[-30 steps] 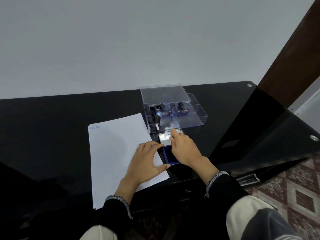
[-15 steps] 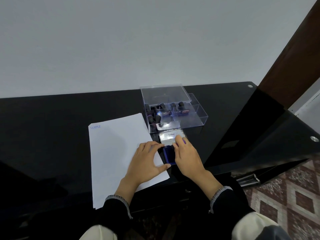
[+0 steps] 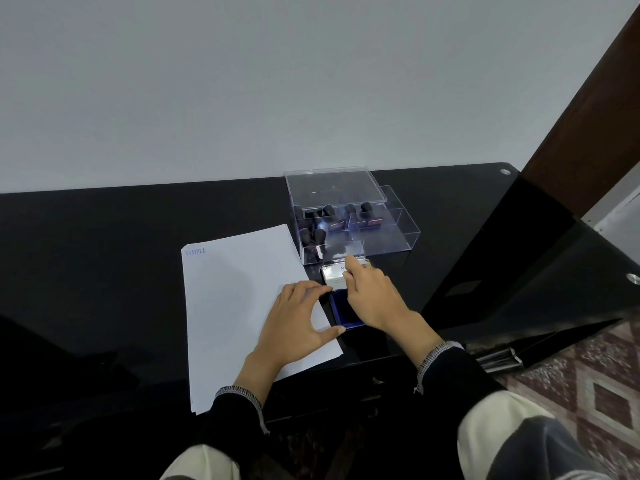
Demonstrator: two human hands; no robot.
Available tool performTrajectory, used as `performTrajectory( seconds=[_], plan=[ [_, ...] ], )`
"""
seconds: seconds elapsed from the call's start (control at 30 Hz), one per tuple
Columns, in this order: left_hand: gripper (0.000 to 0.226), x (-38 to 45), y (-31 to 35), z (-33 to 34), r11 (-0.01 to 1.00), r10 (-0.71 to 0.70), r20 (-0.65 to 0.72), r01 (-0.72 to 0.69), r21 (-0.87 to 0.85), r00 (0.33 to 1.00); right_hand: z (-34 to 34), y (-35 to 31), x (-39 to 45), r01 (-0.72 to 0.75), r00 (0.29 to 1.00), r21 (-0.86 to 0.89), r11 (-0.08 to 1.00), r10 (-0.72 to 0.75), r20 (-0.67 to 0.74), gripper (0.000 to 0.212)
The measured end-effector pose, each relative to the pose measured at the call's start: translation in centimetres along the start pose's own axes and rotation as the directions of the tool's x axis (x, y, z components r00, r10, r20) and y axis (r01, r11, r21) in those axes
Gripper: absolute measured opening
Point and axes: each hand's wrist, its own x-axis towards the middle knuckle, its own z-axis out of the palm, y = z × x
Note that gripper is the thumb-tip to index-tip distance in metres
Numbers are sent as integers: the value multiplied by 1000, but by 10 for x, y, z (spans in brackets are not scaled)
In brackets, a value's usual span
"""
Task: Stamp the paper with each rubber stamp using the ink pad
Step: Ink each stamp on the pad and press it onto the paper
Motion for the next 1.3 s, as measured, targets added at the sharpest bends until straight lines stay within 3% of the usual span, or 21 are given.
performTrajectory(
  seconds=[0.17,0.33,0.73,0.9,1.0,1.07,1.13,1.2,1.3],
  plan=[
    [77,-1,0,1,1000,-1,-4,1,-2,1000,13,2,-26,3,989,12,1000,-1,-150,9],
    [74,0,0,1,1000,-3,-15,3,-1,1000,22,4,-37,-17,977,9,1000,18,-211,14],
    [78,0,3,-2,1000,0,4,0,-2,1000,1,-2,-5,-20,999,-42,999,18,-51,12],
    [76,-1,4,-5,1000,4,28,-4,-14,1000,4,-3,-10,-46,994,8,999,46,-94,12],
    [55,-1,8,-9,989,-37,29,41,-142,999,5,-3,-17,-94,985,37,995,99,-141,10],
    [38,-2,11,-13,896,-138,-50,103,-432,989,3,-6,-19,-130,961,143,981,160,-225,13],
    [28,-1,14,-22,731,-315,-181,116,-673,932,-2,-17,-18,-115,916,378,919,245,-319,15],
    [23,1,13,-37,643,-501,-286,130,-755,817,-3,-34,-10,-88,880,624,776,354,-316,16],
    [22,-1,-2,-63,619,-645,-375,167,-768,666,6,-63,9,-131,871,890,436,480,-107,11]
  ],
)
